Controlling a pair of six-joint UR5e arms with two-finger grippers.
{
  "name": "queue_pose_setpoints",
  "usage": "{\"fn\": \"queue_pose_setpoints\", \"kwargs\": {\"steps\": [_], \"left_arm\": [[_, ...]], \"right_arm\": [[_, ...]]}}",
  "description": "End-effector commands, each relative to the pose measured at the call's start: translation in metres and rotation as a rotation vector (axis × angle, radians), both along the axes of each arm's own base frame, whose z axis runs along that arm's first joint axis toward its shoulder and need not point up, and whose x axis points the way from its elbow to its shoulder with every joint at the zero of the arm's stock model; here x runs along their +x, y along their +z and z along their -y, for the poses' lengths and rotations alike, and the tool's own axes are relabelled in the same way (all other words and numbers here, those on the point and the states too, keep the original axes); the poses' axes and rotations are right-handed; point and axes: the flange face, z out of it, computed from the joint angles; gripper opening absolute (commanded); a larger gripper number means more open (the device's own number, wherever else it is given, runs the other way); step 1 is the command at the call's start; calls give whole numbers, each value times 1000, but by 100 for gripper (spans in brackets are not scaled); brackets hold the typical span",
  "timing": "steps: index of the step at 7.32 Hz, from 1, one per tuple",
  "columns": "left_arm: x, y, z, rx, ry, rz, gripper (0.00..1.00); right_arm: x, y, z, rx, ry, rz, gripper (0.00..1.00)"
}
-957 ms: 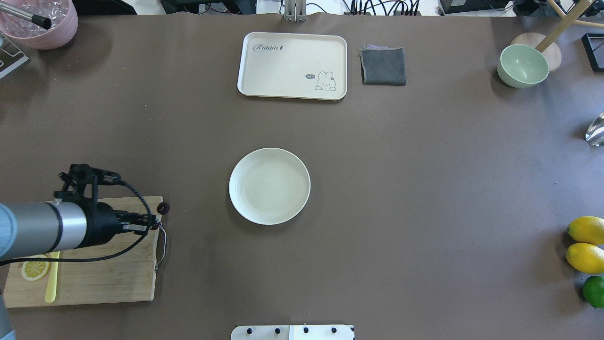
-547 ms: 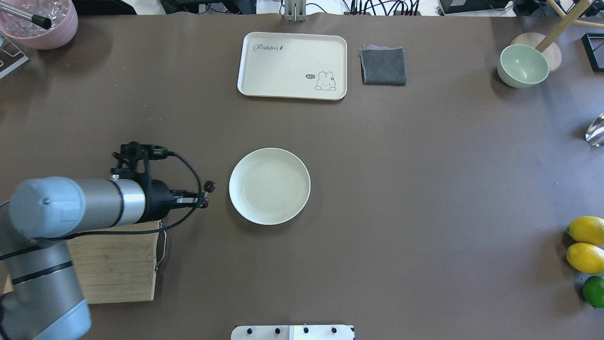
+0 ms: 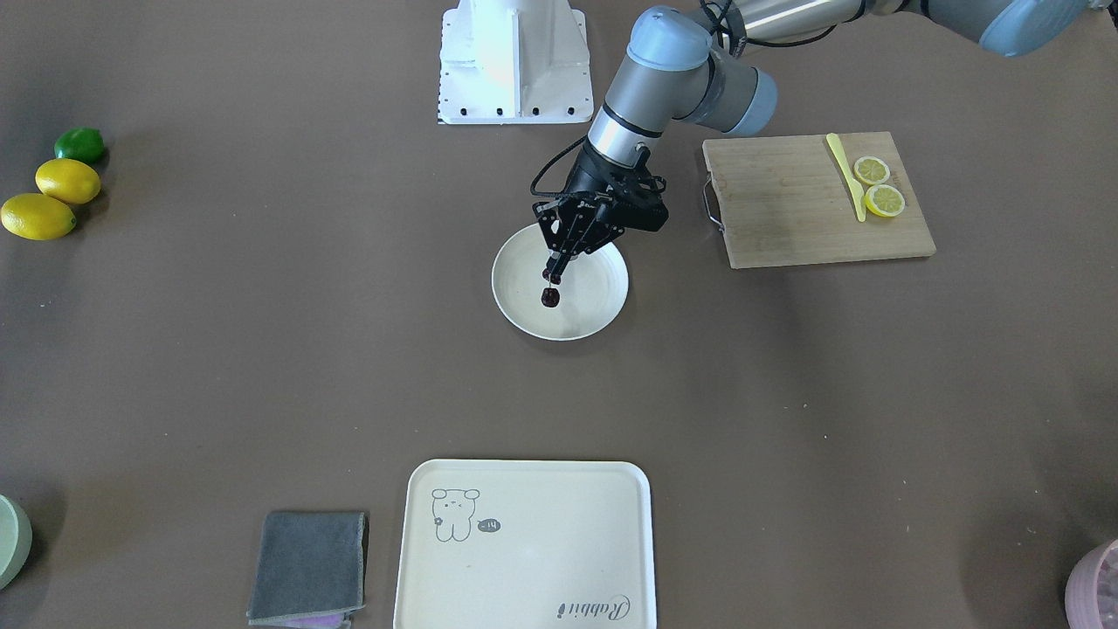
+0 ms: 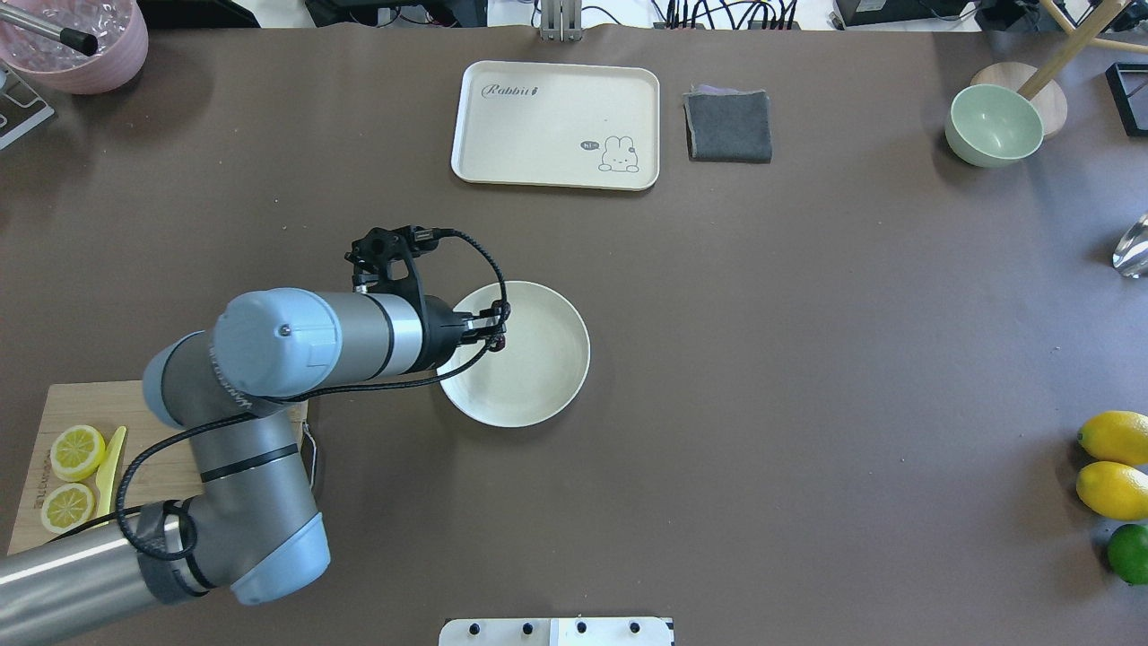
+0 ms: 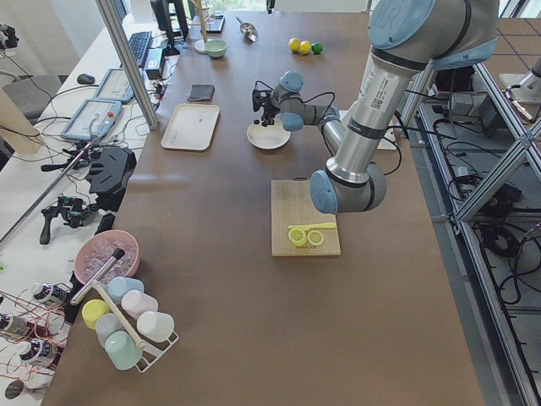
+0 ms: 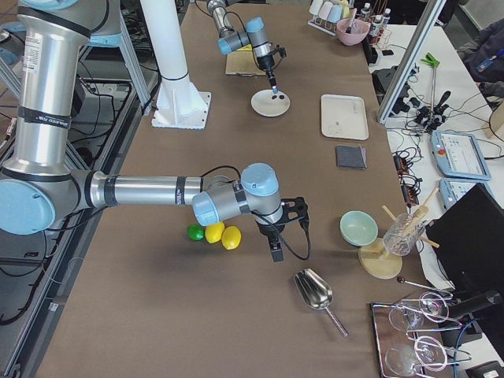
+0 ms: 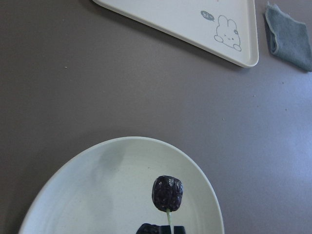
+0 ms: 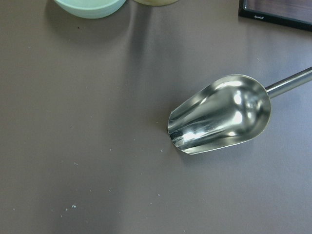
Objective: Place red cherry on plate
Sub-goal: 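Carry the cherries over the white plate and release them with the left gripper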
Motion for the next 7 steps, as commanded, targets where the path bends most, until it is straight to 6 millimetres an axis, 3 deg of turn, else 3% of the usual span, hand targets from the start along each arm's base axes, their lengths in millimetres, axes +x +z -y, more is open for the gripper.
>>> {"fn": "queue_pose_setpoints", "kwargs": {"steps": [1, 3, 4, 5, 7], "left_arm": [[-1, 4, 3, 3, -30, 12, 98], [-15, -8, -2, 7, -25, 26, 98], [-41, -32, -10, 38, 10, 87, 98], [-89, -45, 6, 15, 43, 190, 98], [-207, -34, 80, 17, 193, 324, 98]], "right_arm": [[0, 0, 0, 1, 1, 1, 100], [0, 3, 0, -5, 2, -3, 100], [0, 9, -1, -19, 0, 0, 100], [0, 20, -3, -45, -1, 1, 100], [-9, 28, -4, -104, -36, 105, 100]]}}
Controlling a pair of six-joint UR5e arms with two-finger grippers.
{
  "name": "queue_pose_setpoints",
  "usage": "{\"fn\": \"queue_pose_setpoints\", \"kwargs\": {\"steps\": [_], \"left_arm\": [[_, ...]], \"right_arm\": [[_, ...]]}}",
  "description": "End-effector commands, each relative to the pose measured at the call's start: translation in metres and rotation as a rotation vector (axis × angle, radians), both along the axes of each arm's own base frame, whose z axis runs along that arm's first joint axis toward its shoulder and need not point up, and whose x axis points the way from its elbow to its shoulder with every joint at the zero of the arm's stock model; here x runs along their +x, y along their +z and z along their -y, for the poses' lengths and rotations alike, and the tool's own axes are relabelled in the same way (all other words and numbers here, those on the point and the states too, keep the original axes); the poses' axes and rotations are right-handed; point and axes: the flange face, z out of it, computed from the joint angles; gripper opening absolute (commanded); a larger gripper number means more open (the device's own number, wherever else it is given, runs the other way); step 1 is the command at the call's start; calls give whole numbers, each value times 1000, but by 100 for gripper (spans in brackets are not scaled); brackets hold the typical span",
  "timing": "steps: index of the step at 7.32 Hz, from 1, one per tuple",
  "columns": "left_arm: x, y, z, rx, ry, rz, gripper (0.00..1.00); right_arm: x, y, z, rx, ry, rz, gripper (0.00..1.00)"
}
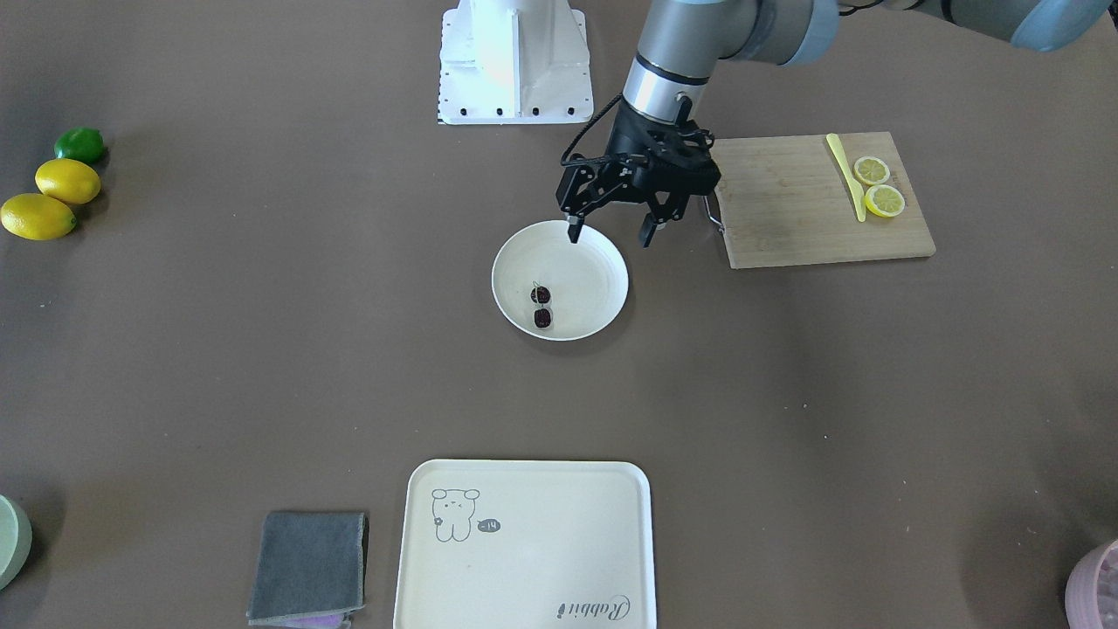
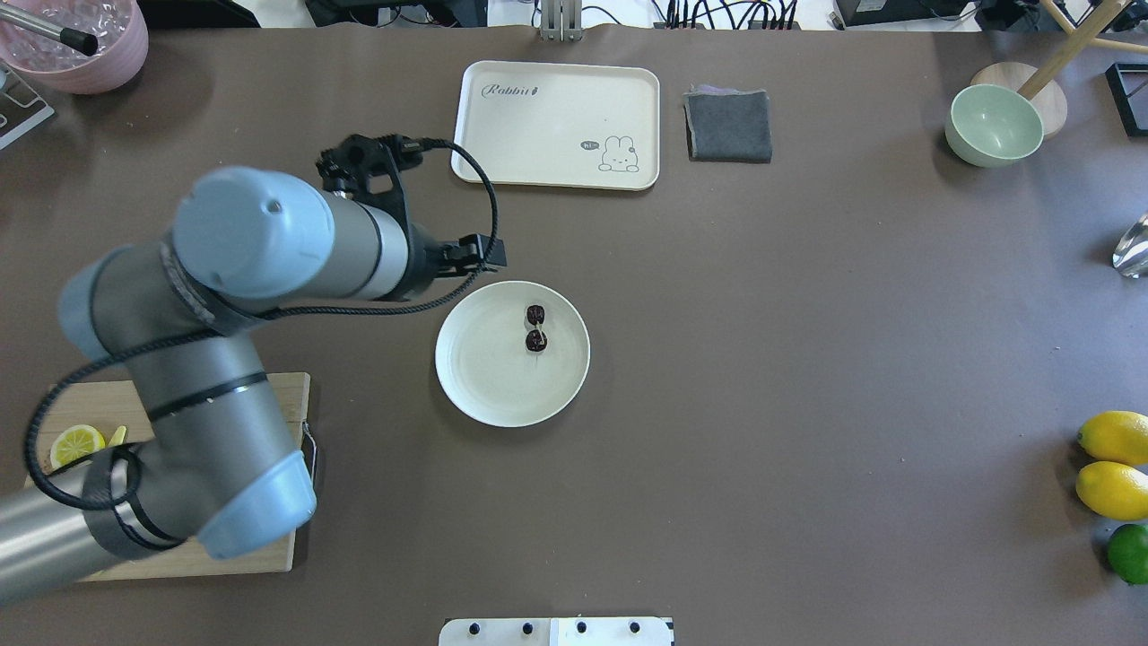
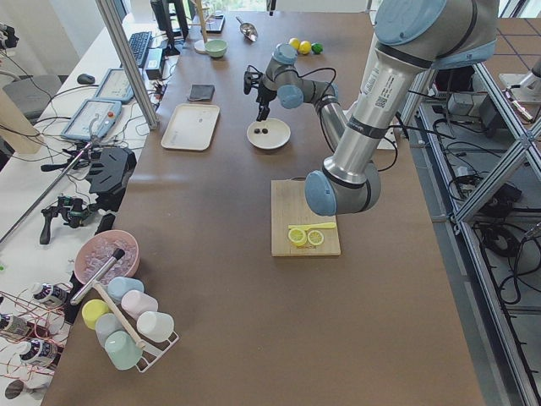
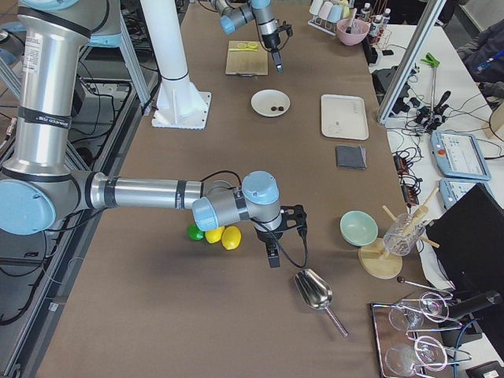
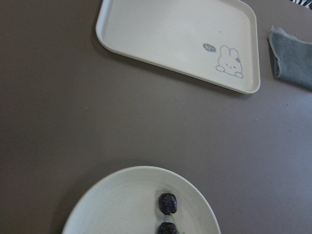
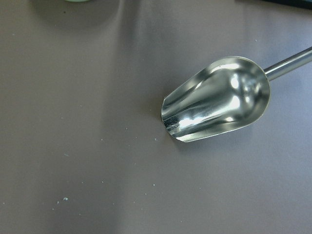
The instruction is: Place red cherry on plate
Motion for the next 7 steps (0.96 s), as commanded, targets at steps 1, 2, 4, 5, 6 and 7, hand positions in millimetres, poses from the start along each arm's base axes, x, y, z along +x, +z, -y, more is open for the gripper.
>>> {"fn": "queue_pose_setpoints", "kwargs": {"steps": [1, 2, 4, 5, 6, 7], "left_arm": [[-149, 40, 68, 22, 173, 139, 98], [-213, 89, 80, 77, 261, 203, 98], [-320, 247, 49, -37, 365, 228, 98], [-375, 287, 35, -47, 346, 248, 98], [-421, 322, 29, -61, 324, 261, 98], [-458, 363, 22, -30, 369, 280, 98]], "right_arm": [[-1, 8, -4, -136, -14, 132, 100], [6, 3, -2, -188, 4, 121, 100], [9, 5, -5, -191, -2, 115, 100], [14, 8, -7, -183, -15, 111, 100], [26, 14, -9, -138, -68, 57, 100], [41, 23, -11, -90, -171, -29, 100]]}}
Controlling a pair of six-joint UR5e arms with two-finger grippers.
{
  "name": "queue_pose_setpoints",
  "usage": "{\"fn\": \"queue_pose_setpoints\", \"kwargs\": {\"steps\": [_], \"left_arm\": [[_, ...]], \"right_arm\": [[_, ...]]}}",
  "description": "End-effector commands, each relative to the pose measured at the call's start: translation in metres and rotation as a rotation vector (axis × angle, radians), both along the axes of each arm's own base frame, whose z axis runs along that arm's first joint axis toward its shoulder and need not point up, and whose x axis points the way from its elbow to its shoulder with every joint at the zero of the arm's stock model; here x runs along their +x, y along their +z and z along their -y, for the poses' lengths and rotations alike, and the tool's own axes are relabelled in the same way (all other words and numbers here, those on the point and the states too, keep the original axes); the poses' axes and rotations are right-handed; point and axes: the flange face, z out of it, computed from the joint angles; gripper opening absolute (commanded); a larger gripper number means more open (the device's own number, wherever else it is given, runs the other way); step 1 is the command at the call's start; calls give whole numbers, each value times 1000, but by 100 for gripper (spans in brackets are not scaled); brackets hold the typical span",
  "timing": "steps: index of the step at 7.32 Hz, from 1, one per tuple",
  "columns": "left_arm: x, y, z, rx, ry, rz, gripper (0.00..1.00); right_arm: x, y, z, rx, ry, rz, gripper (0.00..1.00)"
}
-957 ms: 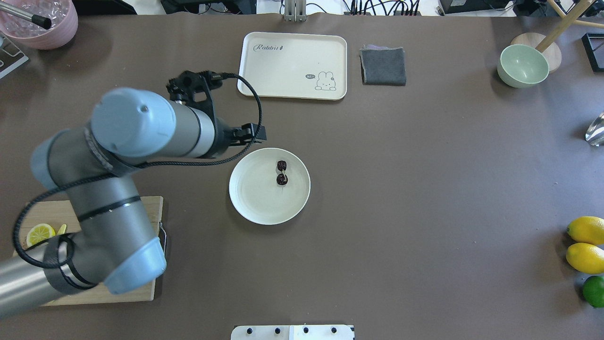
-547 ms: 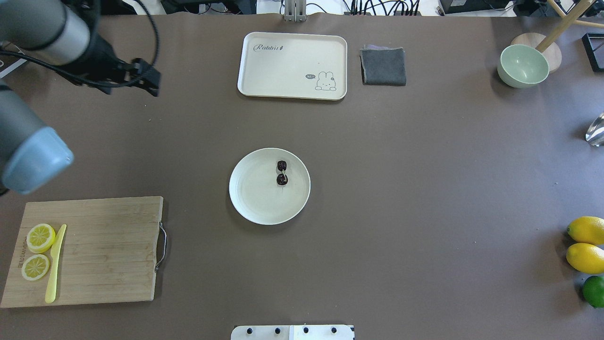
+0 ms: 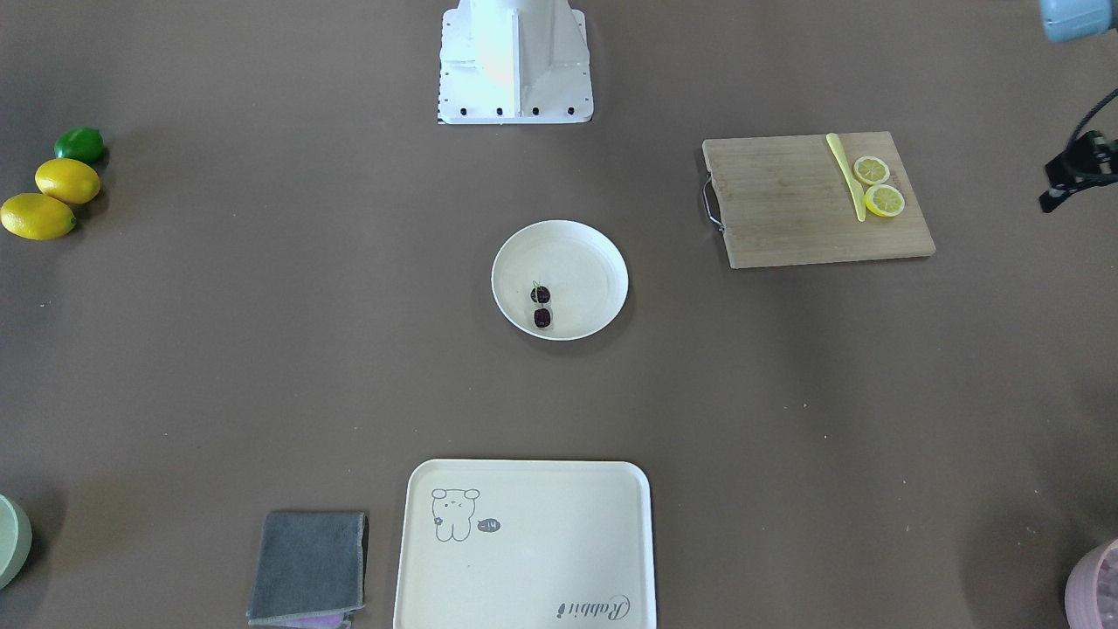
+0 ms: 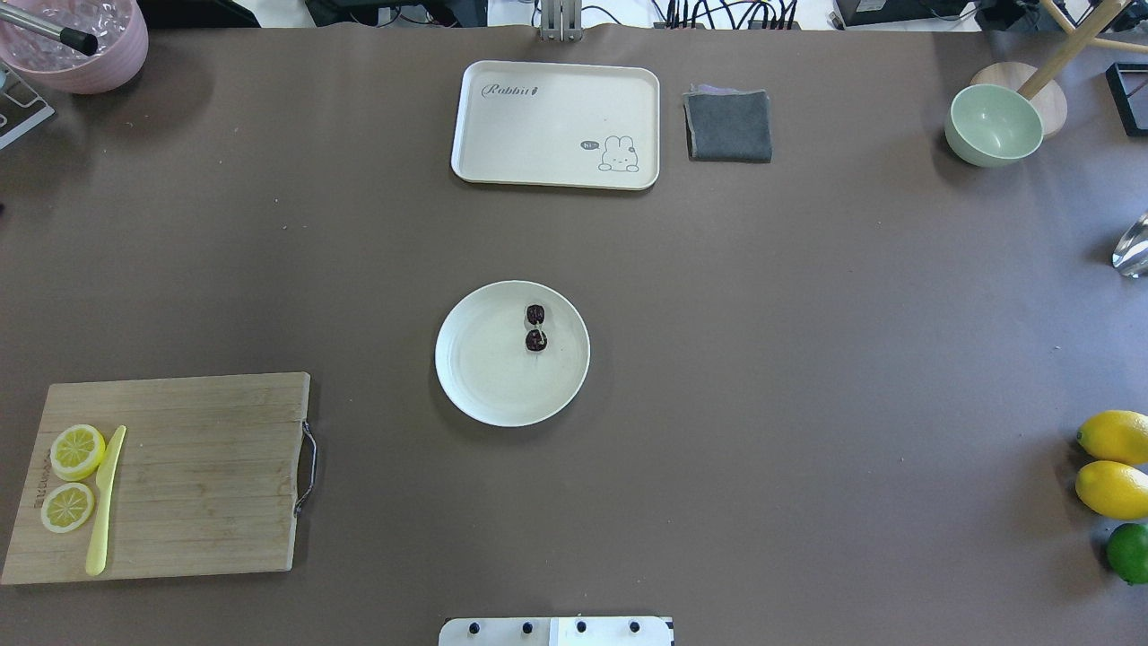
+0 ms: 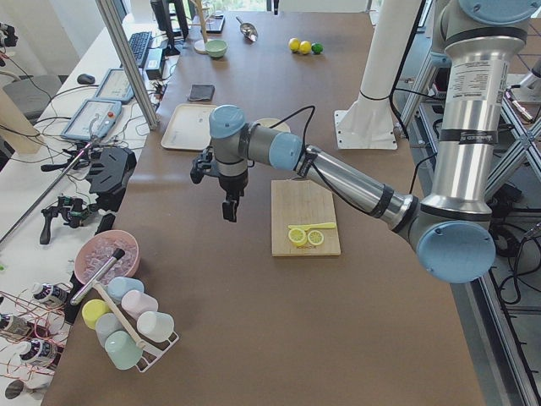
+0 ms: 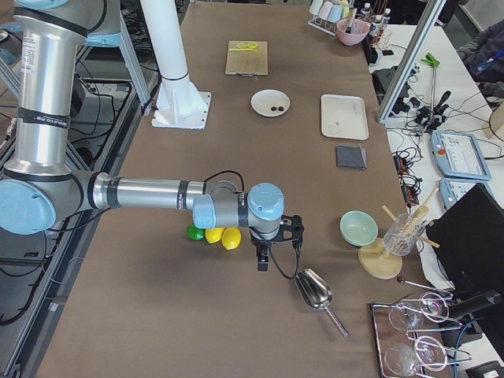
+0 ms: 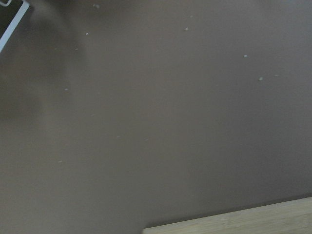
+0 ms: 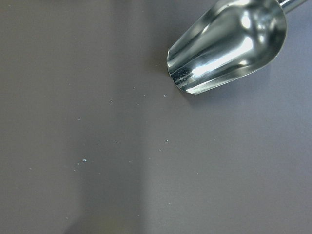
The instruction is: Place red cherry on plate
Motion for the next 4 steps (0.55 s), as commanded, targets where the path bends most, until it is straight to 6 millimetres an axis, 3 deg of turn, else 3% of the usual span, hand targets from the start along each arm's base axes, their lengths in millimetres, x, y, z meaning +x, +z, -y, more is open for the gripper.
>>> {"fn": "queue_pose_setpoints", "kwargs": {"steps": [1, 3, 4], "left_arm": [[-83, 86, -19, 8, 64, 12, 98], [-104, 137, -45, -127, 20, -4, 98], [-104, 144, -53, -147, 13, -7, 98]], "right_arm": [[34, -2, 15, 73, -134, -142, 100], [38, 1, 12, 50, -124, -174, 100], [37, 0, 12, 52, -123, -163, 100]]}}
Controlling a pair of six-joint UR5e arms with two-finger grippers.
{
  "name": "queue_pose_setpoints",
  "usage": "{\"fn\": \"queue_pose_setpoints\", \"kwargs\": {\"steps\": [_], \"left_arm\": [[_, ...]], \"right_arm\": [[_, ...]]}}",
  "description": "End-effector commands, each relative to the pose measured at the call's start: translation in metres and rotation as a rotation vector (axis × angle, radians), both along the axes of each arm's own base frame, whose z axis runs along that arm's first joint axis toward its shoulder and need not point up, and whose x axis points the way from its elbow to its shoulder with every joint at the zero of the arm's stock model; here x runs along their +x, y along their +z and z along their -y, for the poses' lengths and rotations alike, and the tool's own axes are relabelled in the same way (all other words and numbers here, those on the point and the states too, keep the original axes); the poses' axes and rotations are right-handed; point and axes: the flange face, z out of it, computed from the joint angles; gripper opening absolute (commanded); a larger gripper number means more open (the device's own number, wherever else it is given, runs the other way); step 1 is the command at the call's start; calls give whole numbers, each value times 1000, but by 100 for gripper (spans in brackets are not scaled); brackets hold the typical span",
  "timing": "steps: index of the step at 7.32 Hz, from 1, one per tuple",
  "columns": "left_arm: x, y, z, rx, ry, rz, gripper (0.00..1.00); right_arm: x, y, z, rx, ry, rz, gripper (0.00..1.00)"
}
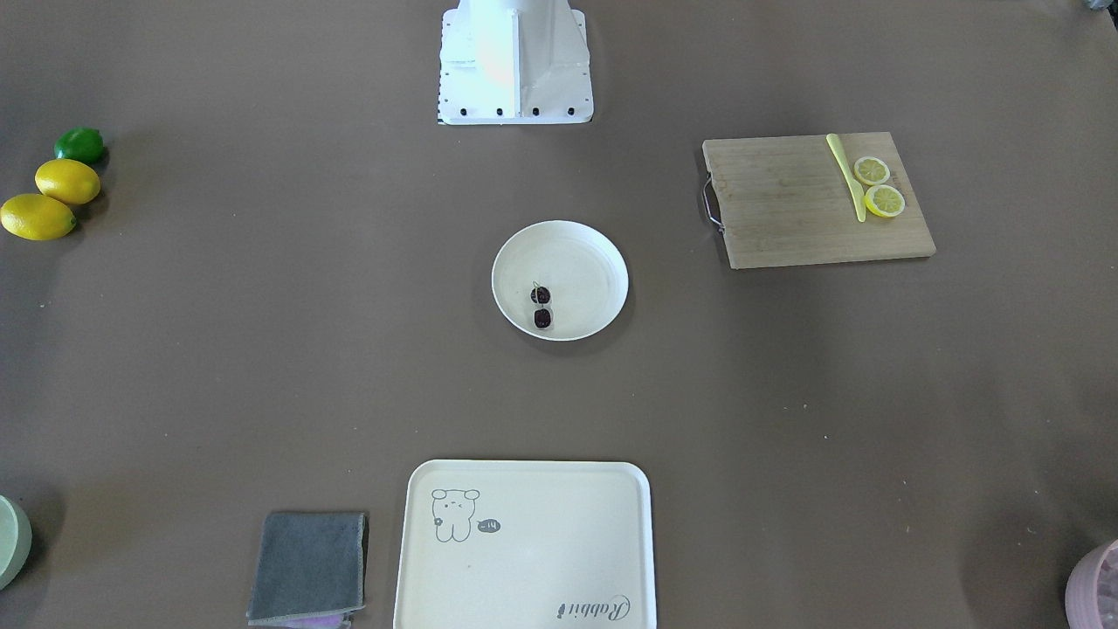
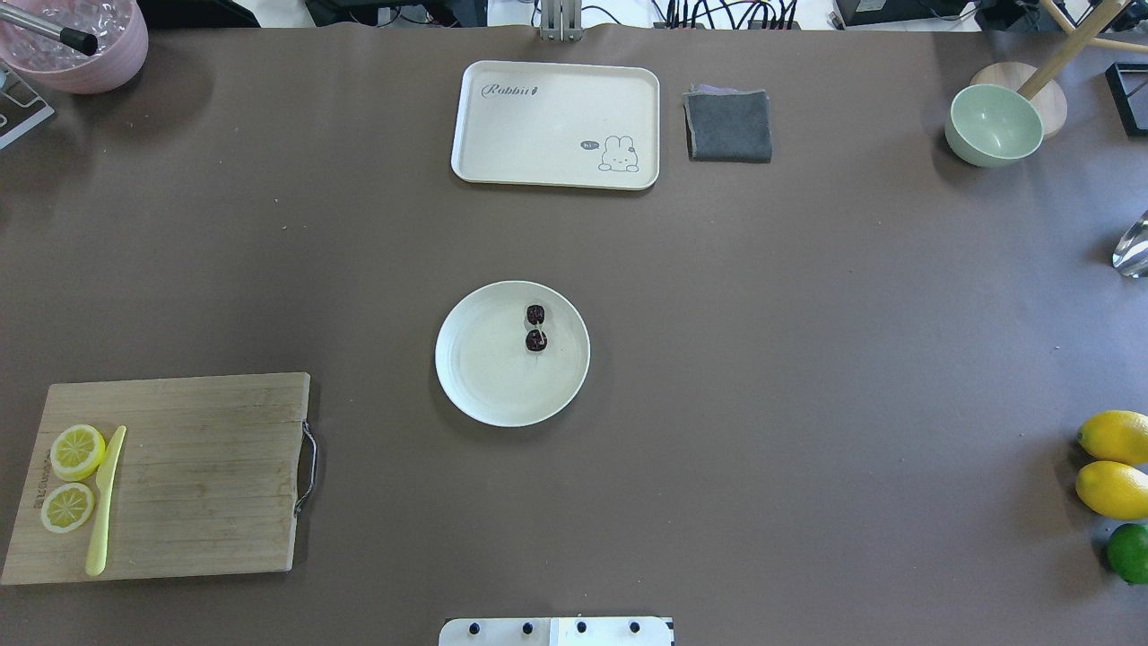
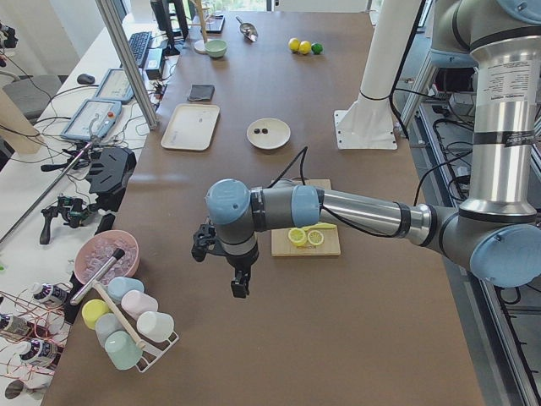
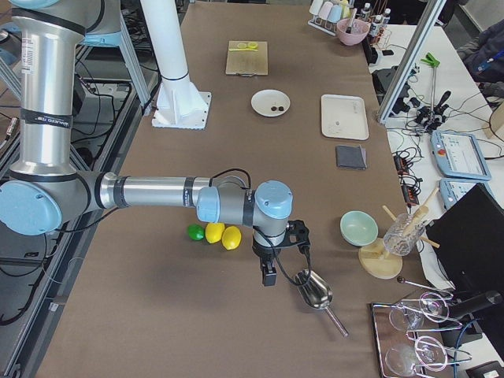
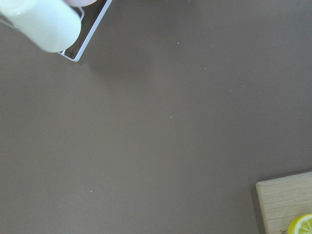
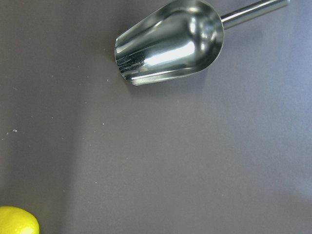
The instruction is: Place red cherry on plate
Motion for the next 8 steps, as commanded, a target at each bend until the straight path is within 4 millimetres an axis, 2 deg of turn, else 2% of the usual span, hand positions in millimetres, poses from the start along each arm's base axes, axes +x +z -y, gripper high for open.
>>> {"fn": "queue_pose_setpoints", "kwargs": {"steps": [1, 2, 3, 8], "left_arm": [[-4, 14, -19, -86, -73, -17, 98], [-4, -1, -17, -55, -80, -13, 98], [-3, 6, -18, -70, -81, -17, 98], [-6, -2, -15, 16, -80, -3, 98]], "right_arm": [[0, -2, 0, 1, 0, 7, 100], [-1, -2, 0, 3, -1, 13, 100], [-1, -3, 1, 6, -1, 18, 100], [-4, -6, 2, 7, 2, 53, 100]]}}
